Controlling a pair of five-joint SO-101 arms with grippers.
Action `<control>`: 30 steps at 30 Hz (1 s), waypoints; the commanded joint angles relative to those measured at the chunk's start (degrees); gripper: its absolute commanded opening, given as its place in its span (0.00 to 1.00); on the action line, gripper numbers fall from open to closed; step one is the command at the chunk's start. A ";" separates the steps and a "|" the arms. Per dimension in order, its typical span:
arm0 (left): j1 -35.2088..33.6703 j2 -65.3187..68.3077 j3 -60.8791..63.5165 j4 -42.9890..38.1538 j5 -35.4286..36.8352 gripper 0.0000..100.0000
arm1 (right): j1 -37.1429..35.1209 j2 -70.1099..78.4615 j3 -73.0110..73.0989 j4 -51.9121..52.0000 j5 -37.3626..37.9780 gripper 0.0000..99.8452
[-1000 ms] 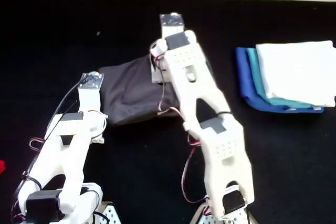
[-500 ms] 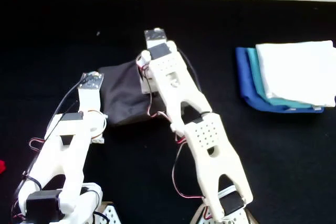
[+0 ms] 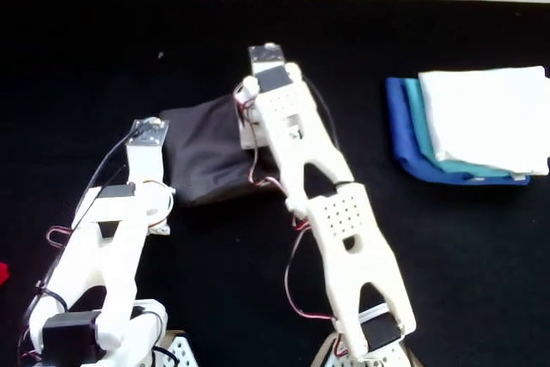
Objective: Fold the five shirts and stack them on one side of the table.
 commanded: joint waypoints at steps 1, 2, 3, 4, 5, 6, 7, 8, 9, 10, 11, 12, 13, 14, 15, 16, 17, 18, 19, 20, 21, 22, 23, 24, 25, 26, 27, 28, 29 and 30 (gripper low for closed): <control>-6.20 -0.31 -0.75 -2.37 4.22 0.01 | 6.46 -0.04 -4.35 3.38 2.46 0.01; -7.96 -0.31 -1.10 -2.73 7.12 0.01 | 8.04 -0.13 -5.76 4.18 3.34 0.01; -9.19 -0.31 -1.19 -2.81 9.32 0.01 | 9.45 -0.48 -6.55 4.53 4.48 0.01; -9.54 -0.31 -1.19 -2.81 10.64 0.01 | 10.95 -0.57 -7.43 4.62 5.89 0.01; -9.36 -0.31 -1.19 -2.81 10.73 0.01 | 12.18 -0.66 -8.22 4.70 7.30 0.01; -8.84 -0.22 -1.19 -2.90 10.29 0.01 | 13.49 -0.75 -8.92 4.70 8.79 0.01; -8.22 -0.22 -1.19 -3.25 9.93 0.01 | 14.55 -1.27 -9.19 4.70 9.93 0.01; -7.69 -0.04 -1.01 -3.96 9.41 0.01 | 15.43 -2.24 -9.36 4.70 10.90 0.01; -7.25 0.04 -0.84 -4.31 8.88 0.01 | 16.13 -3.56 -9.36 4.79 11.69 0.01; -7.16 0.13 -0.84 -4.40 8.44 0.01 | 16.48 -5.23 -9.27 4.79 12.40 0.01; -7.08 0.22 -0.84 -4.40 8.44 0.01 | 16.66 -7.08 -8.92 4.79 13.01 0.01; -6.90 0.22 -0.84 -4.40 8.44 0.01 | 16.66 -9.36 -8.04 4.79 13.80 0.01; -6.90 0.22 -0.84 -4.40 8.44 0.01 | 16.66 -12.09 -6.90 4.79 14.42 0.01; -6.90 0.22 -0.84 -4.40 8.44 0.01 | 16.57 -15.08 -5.14 4.79 14.86 0.01; -6.90 0.22 -0.84 -4.40 8.44 0.01 | 16.57 -18.15 -2.86 4.79 15.47 0.01; -6.90 0.22 -0.84 -4.40 8.44 0.01 | 16.66 -21.41 -0.40 4.79 16.18 0.01; -6.90 0.22 -0.84 -4.40 8.44 0.01 | 16.84 -24.66 2.33 4.79 16.97 0.01; -6.90 0.22 -0.84 -4.40 8.44 0.01 | 17.45 -28.09 5.23 4.70 17.85 0.01; -6.90 0.22 -0.84 -4.48 8.44 0.01 | 18.33 -31.16 7.96 4.70 18.81 0.01; -6.90 0.22 -0.84 -4.48 8.44 0.01 | 19.21 -33.98 10.59 4.70 19.60 0.01; -6.90 0.22 -0.84 -4.48 8.44 0.01 | 20.44 -36.62 12.88 4.62 20.75 0.01; -6.90 0.22 -0.84 -4.48 8.44 0.01 | 22.02 -38.81 14.64 4.62 21.89 0.01; -6.90 0.22 -0.84 -4.48 8.44 0.01 | 23.60 -40.40 15.96 4.62 23.21 0.01; -6.90 0.22 -0.84 -4.48 8.44 0.01 | 25.54 -41.63 16.84 4.53 24.62 0.01; -6.90 0.22 -0.84 -4.48 8.44 0.01 | 27.56 -42.42 16.75 4.53 25.93 0.01; -6.90 0.22 -0.84 -4.48 8.44 0.01 | 29.67 -42.86 16.75 4.44 27.43 0.01; -6.90 0.22 -0.84 -4.48 8.44 0.01 | 31.69 -43.21 16.75 4.44 28.84 0.01; -6.90 0.22 -0.84 -4.48 8.44 0.01 | 33.54 -43.21 16.75 4.44 30.51 0.01; -6.90 0.22 -0.84 -4.48 8.44 0.01 | 35.47 -43.30 16.75 4.44 32.09 0.01; -6.90 0.22 -0.84 -4.48 8.44 0.01 | 37.23 -43.21 16.75 4.35 33.85 0.01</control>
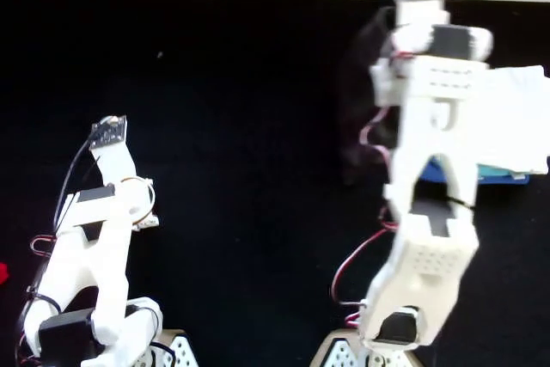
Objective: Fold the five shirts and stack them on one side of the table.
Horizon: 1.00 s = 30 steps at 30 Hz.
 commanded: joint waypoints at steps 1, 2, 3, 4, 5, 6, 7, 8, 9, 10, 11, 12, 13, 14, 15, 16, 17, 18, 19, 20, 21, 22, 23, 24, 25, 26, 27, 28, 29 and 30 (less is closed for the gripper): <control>-0.04 -0.13 -0.84 -1.67 -0.79 0.01 | 6.81 -3.91 0.31 -0.40 5.98 0.01; -0.04 -0.13 -0.84 -1.67 -0.79 0.01 | 8.48 -3.91 0.57 -1.54 7.30 0.01; -0.04 -0.13 -0.84 -1.67 -0.79 0.01 | 9.98 -3.74 0.66 -2.59 8.53 0.01; -0.04 -0.13 -0.84 -1.67 -0.79 0.01 | 11.38 -3.12 0.75 -3.56 9.58 0.01; -0.04 -0.13 -0.84 -1.67 -0.79 0.01 | 12.70 -1.98 0.66 -4.35 10.64 0.01; -0.04 -0.13 -0.84 -1.67 -0.79 0.01 | 13.85 -0.31 0.57 -5.05 11.78 0.01; -0.04 -0.13 -0.84 -1.67 -0.79 0.01 | 14.73 1.54 0.57 -5.49 12.57 0.01; -0.04 -0.13 -0.84 -1.67 -0.79 0.01 | 15.52 3.74 0.57 -5.76 13.10 0.01; -0.04 -0.13 -0.75 -1.67 -0.79 0.01 | 16.04 6.20 0.57 -5.85 13.63 0.01; -0.04 -0.13 -0.75 -1.67 -0.79 0.01 | 16.40 8.92 0.22 -5.67 13.89 0.01; -0.04 -0.13 -0.75 -1.67 -0.79 0.01 | 16.57 11.30 0.13 -5.58 13.98 0.01; -0.04 -0.13 -0.75 -1.67 -0.79 0.01 | 16.66 13.49 0.13 -5.58 13.98 0.01; -0.04 -0.13 -0.75 -1.67 -0.79 0.01 | 16.66 15.16 0.04 -5.32 13.98 0.01; -0.04 -0.13 -0.75 -1.67 -0.79 0.01 | 16.40 16.48 0.04 -5.23 13.89 0.01; 0.04 -0.13 -0.75 -1.67 -0.79 0.01 | 16.22 17.01 0.04 -5.23 13.80 0.01; 0.04 -0.13 -0.75 -1.67 -0.79 0.01 | 16.13 17.10 0.04 -5.14 13.80 0.01; 0.04 -0.13 -0.75 -1.67 -0.79 0.01 | 15.96 16.84 0.04 -5.14 13.80 0.01; 0.04 -0.13 -0.75 -1.67 -0.79 0.01 | 15.52 15.87 -0.31 -4.79 13.80 0.01; 0.04 -0.13 -0.75 -1.67 -0.79 0.01 | 15.16 14.81 -1.27 -3.82 13.89 0.01; 0.22 -0.13 -0.75 -1.67 -0.79 0.01 | 14.64 13.49 -2.51 -2.68 13.89 0.01; 0.57 -0.13 -0.75 -1.67 -0.79 0.01 | 13.93 12.18 -4.00 -1.63 13.98 0.01; 0.84 -0.04 -0.75 -1.67 -0.79 0.01 | 13.23 10.77 -6.02 -0.22 14.07 0.01; 0.92 -0.04 -0.75 -1.67 -0.79 0.01 | 12.53 9.36 -7.60 0.57 14.07 0.01; 0.92 -0.04 -0.75 -1.67 -0.79 0.01 | 11.91 7.78 -9.10 0.57 13.89 0.01; 0.92 -0.04 -0.75 -1.67 -0.79 0.01 | 11.47 6.20 -10.15 0.57 13.89 0.01; 0.92 -0.04 -0.75 -1.67 -0.79 0.01 | 11.03 4.53 -10.86 0.57 13.89 0.01; 0.92 -0.04 -0.75 -1.67 -0.79 0.01 | 10.59 3.03 -11.21 0.57 13.89 0.01; 0.92 -0.04 -0.75 -1.67 -0.79 0.01 | 10.15 1.45 -11.30 0.57 13.80 0.01; 0.92 -0.04 -0.75 -1.67 -0.79 0.01 | 9.98 0.04 -11.30 0.57 13.80 0.01; 0.92 -0.04 -0.75 -1.67 -0.79 0.01 | 9.89 -1.45 -11.38 0.57 13.80 0.01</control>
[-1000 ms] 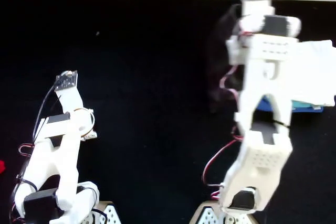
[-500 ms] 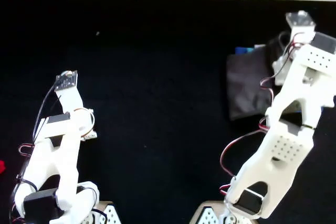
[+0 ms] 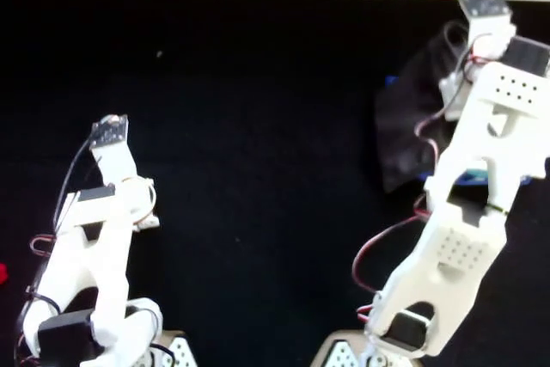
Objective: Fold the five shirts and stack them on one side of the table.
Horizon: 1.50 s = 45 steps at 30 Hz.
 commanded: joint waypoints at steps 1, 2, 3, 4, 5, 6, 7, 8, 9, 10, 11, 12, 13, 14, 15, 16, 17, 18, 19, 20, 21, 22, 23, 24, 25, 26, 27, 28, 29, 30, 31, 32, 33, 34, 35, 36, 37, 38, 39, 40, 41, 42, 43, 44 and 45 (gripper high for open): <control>0.22 -0.04 -0.75 -1.67 -0.70 0.01 | -1.27 -8.48 -3.21 0.48 0.62 0.01; 0.22 -0.04 -0.75 -1.67 -0.70 0.01 | -1.27 -9.80 -3.38 0.40 0.62 0.01; 0.22 -0.04 -0.75 -1.67 -0.70 0.01 | -1.19 -11.03 -3.38 0.40 0.62 0.01; 0.22 -0.04 -0.75 -1.67 -0.70 0.01 | -1.01 -12.00 -3.38 0.40 0.62 0.01; 0.22 -0.04 -0.75 -1.67 -0.70 0.01 | -0.92 -12.79 -3.30 0.40 0.79 0.01; 0.22 -0.04 -0.75 -1.67 -0.70 0.01 | -0.48 -13.32 -3.12 0.31 0.88 0.01; 0.22 -0.04 -0.75 -1.67 -0.70 0.01 | 0.13 -13.41 -3.03 0.31 0.88 0.01; 0.22 -0.04 -0.75 -1.67 -0.70 0.01 | 0.84 -13.32 -2.95 0.22 0.97 0.01; 0.22 -0.04 -0.75 -1.67 -0.70 0.01 | 1.63 -13.14 -2.68 -0.40 0.97 0.01; 0.22 -0.04 -0.75 -1.67 -0.70 0.01 | 2.68 -12.44 -2.07 -1.10 1.05 0.01; 0.22 -0.04 -0.75 -1.67 -0.70 0.01 | 3.82 -11.38 -1.19 -2.07 1.23 0.01; 0.22 -0.04 -0.75 -1.67 -0.70 0.01 | 4.97 -10.07 -0.31 -3.38 2.11 0.01; 0.22 -0.04 -0.75 -1.67 -0.70 0.01 | 6.02 -8.48 0.48 -4.70 3.25 0.01; 0.22 -0.04 -0.75 -1.67 -0.70 0.01 | 7.08 -6.46 1.27 -5.93 4.31 0.01; 0.22 -0.04 -0.75 -1.67 -0.70 0.01 | 8.04 -4.35 1.89 -7.16 5.27 0.01; 0.22 -0.04 -0.75 -1.67 -0.70 0.01 | 9.01 -1.98 2.15 -8.40 6.07 0.01; 0.22 -0.04 -0.75 -1.67 -0.70 0.01 | 9.89 0.48 2.33 -9.71 6.86 0.01; 0.22 -0.04 -0.75 -1.67 -0.70 0.01 | 10.77 3.03 2.24 -11.30 7.56 0.01; 0.22 -0.04 -0.75 -1.67 -0.70 0.01 | 11.56 5.14 2.24 -13.14 8.26 0.01; 0.22 -0.04 -0.75 -1.67 -0.70 0.01 | 12.26 6.99 2.24 -14.99 8.70 0.01; 0.22 -0.04 -0.75 -1.67 -0.70 0.01 | 12.79 8.48 2.24 -16.66 9.32 0.01; 0.22 -0.04 -0.75 -1.67 -0.70 0.01 | 13.23 9.80 2.24 -18.07 9.85 0.01; 0.22 -0.04 -0.75 -1.67 -0.70 0.01 | 13.41 10.77 2.24 -19.21 10.37 0.01; 0.22 -0.04 -0.75 -1.67 -0.70 0.01 | 13.49 11.56 2.24 -20.26 10.81 0.01; 0.22 -0.04 -0.75 -1.67 -0.70 0.01 | 13.49 12.09 2.24 -20.97 11.08 0.01; 0.22 -0.04 -0.75 -1.67 -0.70 0.01 | 13.49 12.35 2.24 -21.76 11.43 0.01; 0.22 -0.04 -0.75 -1.67 -0.70 0.01 | 13.49 12.44 2.24 -22.29 11.52 0.01; 0.22 -0.04 -0.75 -1.67 -0.70 0.01 | 13.49 12.44 2.24 -22.81 11.52 0.01; 0.22 -0.04 -0.75 -1.67 -0.70 0.01 | 13.49 12.35 2.24 -22.99 11.52 0.01; 0.22 -0.04 -0.75 -1.67 -0.70 0.01 | 13.41 12.26 2.15 -22.90 11.52 0.03; 0.22 -0.04 -0.75 -1.67 -0.70 0.01 | 13.41 12.26 1.54 -22.37 11.34 0.06; 0.22 -0.04 -0.75 -1.67 -0.70 0.01 | 13.41 12.26 0.57 -22.02 10.99 0.11; 0.22 -0.04 -0.75 -1.67 -0.70 0.01 | 13.49 12.26 -0.48 -21.67 10.46 0.16; 0.22 -0.04 -0.75 -1.67 -0.70 0.01 | 13.49 12.26 -1.89 -21.14 9.49 0.21; 0.22 -0.04 -0.75 -1.67 -0.70 0.01 | 13.49 12.26 -3.56 -20.79 8.26 0.25; 0.22 -0.04 -0.75 -1.67 -0.70 0.01 | 13.49 12.26 -5.67 -20.62 6.77 0.26; 0.22 -0.04 -0.75 -1.67 -0.70 0.01 | 13.49 12.26 -7.87 -20.53 5.19 0.26; 0.31 -0.04 -0.75 -1.67 -0.70 0.01 | 13.49 12.26 -10.33 -20.62 3.16 0.26; 0.48 -0.04 -0.75 -1.67 -0.70 0.01 | 13.49 12.35 -12.62 -20.79 1.14 0.26; 0.48 -0.04 -0.75 -1.67 -0.79 0.01 | 13.32 12.35 -15.08 -20.88 -0.97 0.26; 0.48 -0.04 -0.75 -1.67 -0.79 0.01 | 13.05 12.35 -17.45 -20.88 -2.90 0.26; 0.48 -0.04 -0.75 -1.67 -0.79 0.01 | 12.70 12.53 -19.65 -20.88 -4.66 0.26; 0.48 -0.04 -0.75 -1.67 -0.79 0.01 | 12.09 12.53 -21.58 -20.79 -6.15 0.26; 0.48 -0.04 -0.75 -1.67 -0.79 0.01 | 11.47 12.62 -22.99 -20.44 -7.03 0.26; 0.48 -0.04 -0.75 -1.67 -0.79 0.01 | 10.86 12.62 -23.96 -20.00 -7.30 0.26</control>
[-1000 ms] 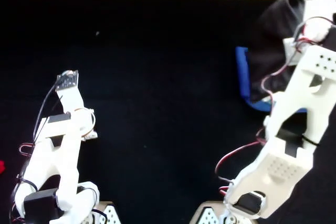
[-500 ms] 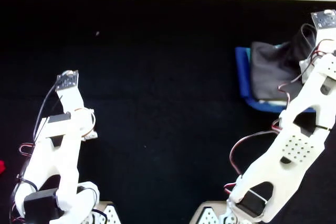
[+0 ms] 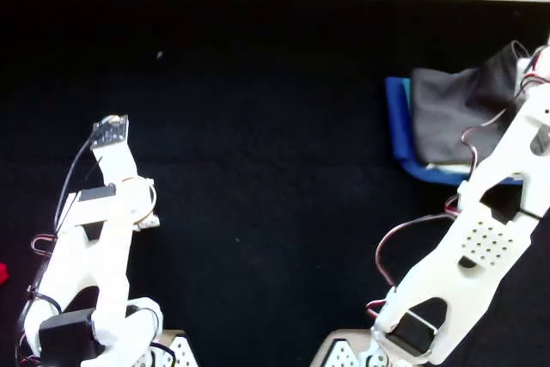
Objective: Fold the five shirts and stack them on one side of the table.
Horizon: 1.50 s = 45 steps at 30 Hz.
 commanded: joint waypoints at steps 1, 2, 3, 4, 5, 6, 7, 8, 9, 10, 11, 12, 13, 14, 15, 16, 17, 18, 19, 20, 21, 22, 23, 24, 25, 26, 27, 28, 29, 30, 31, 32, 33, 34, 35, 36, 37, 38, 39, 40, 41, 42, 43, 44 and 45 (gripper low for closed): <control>0.48 -0.04 -0.75 -1.67 -0.79 0.01 | -2.68 -0.48 -5.85 1.89 -2.55 0.25; 0.48 -0.04 -0.75 -1.67 -0.79 0.01 | -3.30 -0.48 -5.85 3.65 -2.55 0.22; 0.48 -0.04 -0.75 -1.67 -0.79 0.01 | -4.00 -0.48 -5.85 5.41 -2.55 0.16; 0.48 -0.04 -0.75 -1.67 -0.79 0.01 | -4.62 -0.40 -5.76 6.73 -2.55 0.08; 0.48 -0.04 -0.75 -1.67 -0.79 0.01 | -5.14 -0.22 -5.67 7.43 -2.37 0.00; 0.48 -0.04 -0.75 -1.67 -0.79 0.01 | -5.49 -0.13 -5.32 8.04 -2.02 0.01; 0.48 -0.04 -0.75 -1.67 -0.79 0.01 | -5.67 0.31 -4.26 8.22 -1.41 0.04; 0.48 -0.04 -0.75 -1.67 -0.79 0.01 | -5.76 1.10 -3.56 7.96 -0.97 0.04; 0.48 -0.04 -0.75 -1.67 -0.79 0.01 | -5.58 1.98 -2.77 7.16 -0.44 0.03; 0.48 -0.04 -0.75 -1.67 -0.79 0.01 | -5.23 3.03 -2.07 6.02 0.35 0.02; 0.48 -0.04 -0.75 -1.67 -0.79 0.01 | -4.18 4.44 -1.80 4.62 1.32 0.01; 0.48 -0.04 -0.75 -1.67 -0.79 0.01 | -3.03 5.93 -1.80 3.12 2.02 0.00; 0.48 -0.04 -0.75 -1.67 -0.79 0.01 | -1.71 7.60 -2.07 1.45 2.55 0.01; 0.48 -0.04 -0.75 -1.67 -0.79 0.01 | -0.31 9.19 -2.07 -0.31 2.55 0.01; 0.48 -0.04 -0.75 -1.67 -0.79 0.01 | 0.92 10.77 -2.07 -1.98 2.55 0.01; 0.48 -0.04 -0.75 -1.67 -0.79 0.01 | 1.89 12.18 -2.07 -3.47 2.55 0.01; 0.48 -0.04 -0.75 -1.67 -0.79 0.01 | 2.59 13.76 -2.07 -4.70 2.64 0.01; 0.48 -0.04 -0.75 -1.67 -0.79 0.01 | 3.12 15.16 -2.07 -5.67 2.64 0.01; 0.57 -0.04 -0.75 -1.67 -0.79 0.01 | 3.47 16.40 -2.07 -6.55 2.64 0.01; 0.57 -0.04 -0.75 -1.67 -0.79 0.01 | 3.56 17.36 -2.07 -7.25 2.64 0.01; 0.57 -0.04 -0.75 -1.67 -0.79 0.01 | 3.65 18.24 -2.15 -7.69 2.64 0.01; 0.57 -0.04 -0.75 -1.67 -0.79 0.01 | 3.74 18.42 -2.15 -7.78 2.64 0.01; 0.57 -0.04 -0.75 -1.67 -0.79 0.01 | 3.82 18.42 -2.15 -7.87 2.64 0.01; 0.57 -0.04 -0.75 -1.67 -0.79 0.01 | 4.00 17.89 -2.24 -7.96 2.64 0.01; 0.57 -0.04 -0.75 -1.67 -0.79 0.01 | 4.09 16.92 -3.21 -7.96 2.46 0.01; 0.57 -0.04 -0.75 -1.67 -0.79 0.01 | 4.18 15.87 -4.88 -7.60 2.37 0.01; 0.57 -0.04 -0.75 -1.67 -0.79 0.01 | 4.44 14.64 -6.73 -7.25 2.37 0.01; 0.57 -0.04 -0.75 -1.67 -0.79 0.01 | 4.53 13.49 -8.48 -6.64 2.29 0.01; 0.57 -0.04 -0.75 -1.67 -0.79 0.01 | 4.53 12.26 -10.68 -5.93 2.29 0.01; 0.57 -0.04 -0.75 -1.67 -0.79 0.01 | 4.35 11.03 -12.70 -5.14 2.02 0.01; 0.57 -0.04 -0.75 -1.67 -0.79 0.01 | 4.09 9.80 -14.55 -4.44 0.88 0.02; 0.57 -0.04 -0.75 -1.67 -0.79 0.01 | 3.91 8.57 -16.31 -3.47 -0.62 0.03; 0.57 -0.04 -0.75 -1.67 -0.79 0.01 | 3.91 7.16 -18.15 -2.24 -2.29 0.06; 0.57 -0.04 -0.75 -1.67 -0.79 0.01 | 3.74 5.76 -19.74 -0.92 -4.13 0.10; 0.57 -0.04 -0.75 -1.67 -0.79 0.01 | 3.38 4.26 -21.14 0.40 -5.98 0.12; 0.57 -0.04 -0.75 -1.67 -0.79 0.01 | 3.03 2.77 -22.29 1.98 -7.65 0.15; 0.57 -0.04 -0.75 -1.67 -0.79 0.01 | 2.59 1.19 -23.25 3.65 -9.05 0.15; 0.57 -0.04 -0.75 -1.67 -0.79 0.01 | 2.07 -0.48 -23.87 5.41 -10.02 0.15; 0.57 -0.04 -0.75 -1.67 -0.79 0.01 | 1.45 -2.33 -24.04 7.34 -10.73 0.15; 0.57 -0.04 -0.75 -1.67 -0.79 0.01 | 0.66 -4.18 -24.04 9.63 -11.34 0.14; 0.57 -0.04 -0.75 -1.67 -0.79 0.01 | -0.48 -6.02 -24.04 12.62 -11.69 0.14; 0.57 -0.04 -0.75 -1.67 -0.79 0.01 | -1.80 -7.69 -23.96 15.78 -11.69 0.14; 0.57 -0.04 -0.75 -1.67 -0.79 0.01 | -3.30 -9.10 -23.96 19.30 -11.34 0.14; 0.57 -0.04 -0.75 -1.67 -0.79 0.01 | -4.44 -10.42 -23.96 21.49 -11.43 0.14; 0.57 -0.04 -0.75 -1.67 -0.79 0.01 | -4.97 -11.56 -23.60 21.23 -11.60 0.14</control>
